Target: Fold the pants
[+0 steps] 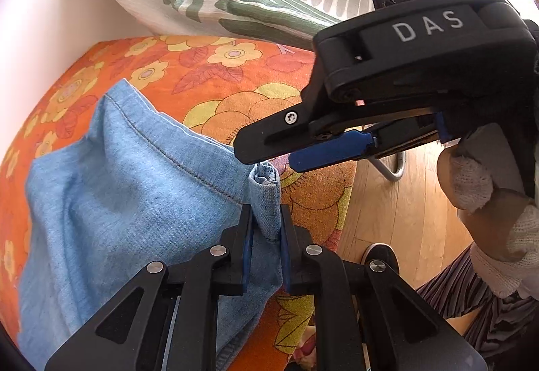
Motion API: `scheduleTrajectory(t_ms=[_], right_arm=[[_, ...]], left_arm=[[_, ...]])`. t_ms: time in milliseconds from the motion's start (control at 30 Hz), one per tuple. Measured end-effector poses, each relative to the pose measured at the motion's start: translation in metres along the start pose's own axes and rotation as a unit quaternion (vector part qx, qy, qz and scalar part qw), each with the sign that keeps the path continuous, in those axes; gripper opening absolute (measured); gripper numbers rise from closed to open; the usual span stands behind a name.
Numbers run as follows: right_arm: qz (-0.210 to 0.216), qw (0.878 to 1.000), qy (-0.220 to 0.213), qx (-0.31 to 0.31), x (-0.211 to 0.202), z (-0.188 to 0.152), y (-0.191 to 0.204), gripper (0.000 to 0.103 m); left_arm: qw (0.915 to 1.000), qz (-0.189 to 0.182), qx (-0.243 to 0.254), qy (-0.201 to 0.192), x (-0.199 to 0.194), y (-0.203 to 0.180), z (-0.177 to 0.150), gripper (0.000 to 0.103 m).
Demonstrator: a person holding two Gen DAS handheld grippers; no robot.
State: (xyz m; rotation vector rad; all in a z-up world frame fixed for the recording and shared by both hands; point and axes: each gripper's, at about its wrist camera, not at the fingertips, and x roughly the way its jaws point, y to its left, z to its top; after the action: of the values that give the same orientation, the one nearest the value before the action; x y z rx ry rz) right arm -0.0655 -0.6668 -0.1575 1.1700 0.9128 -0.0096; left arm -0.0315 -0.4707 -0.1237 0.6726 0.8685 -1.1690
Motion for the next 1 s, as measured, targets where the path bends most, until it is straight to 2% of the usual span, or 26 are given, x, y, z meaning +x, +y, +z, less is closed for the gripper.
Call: scheduleTrajectory(t_ms=[267,300,333,367,400,467,533,633,833,933,1000], right_arm=[[0.041,0.999,0.025,-0.008,0.036,0.015,0.012,0.054],[0.042,0.999,0.023,-0.012,0.040,0.015,0.015,0.051],[0.039,0.999,0.026,-0.018,0.045,0.015,0.018,0.035],[0.032,0.999,0.027,-0.023,0.050,0.016,0.021,0.026],[0.024,0.999,0.026,-0.024,0.055,0.017,0.022,0.012],[0.021,0.999,0.019,-0.016,0.061,0.020,0.023,0.008],[0.027,0.999,0.011,-0.015,0.060,0.022,0.029,0.007],[0.023,0.998,-0.011,-0.050,0.040,0.025,0.054,0.006],[0.051,0.990,-0.076,-0.104,-0.026,0.029,0.092,0.006],[0.046,0.986,-0.106,-0.119,-0.052,0.030,0.096,0.006],[0.033,0.985,-0.109,-0.127,-0.056,0.030,0.091,0.006]], left_arm=[[0.9990,-0.022,-0.030,-0.025,-0.014,0.011,-0.003,0.013],[0.9988,-0.024,-0.033,-0.027,-0.015,0.012,-0.004,0.013],[0.9986,-0.026,-0.036,-0.030,-0.017,0.012,-0.004,0.013],[0.9984,-0.027,-0.038,-0.033,-0.018,0.013,-0.004,0.012],[0.9981,-0.027,-0.042,-0.037,-0.019,0.014,-0.004,0.012],[0.9970,-0.025,-0.056,-0.047,-0.022,0.017,-0.003,0.012],[0.9938,-0.037,-0.086,-0.061,-0.026,0.024,-0.001,0.012],[0.9890,-0.049,-0.106,-0.091,-0.041,0.024,0.007,0.012],[0.9853,-0.067,-0.080,-0.135,-0.078,0.009,0.045,0.012],[0.9840,-0.077,-0.070,-0.144,-0.082,0.000,0.055,0.012],[0.9856,-0.073,-0.060,-0.140,-0.076,-0.008,0.054,0.012]])
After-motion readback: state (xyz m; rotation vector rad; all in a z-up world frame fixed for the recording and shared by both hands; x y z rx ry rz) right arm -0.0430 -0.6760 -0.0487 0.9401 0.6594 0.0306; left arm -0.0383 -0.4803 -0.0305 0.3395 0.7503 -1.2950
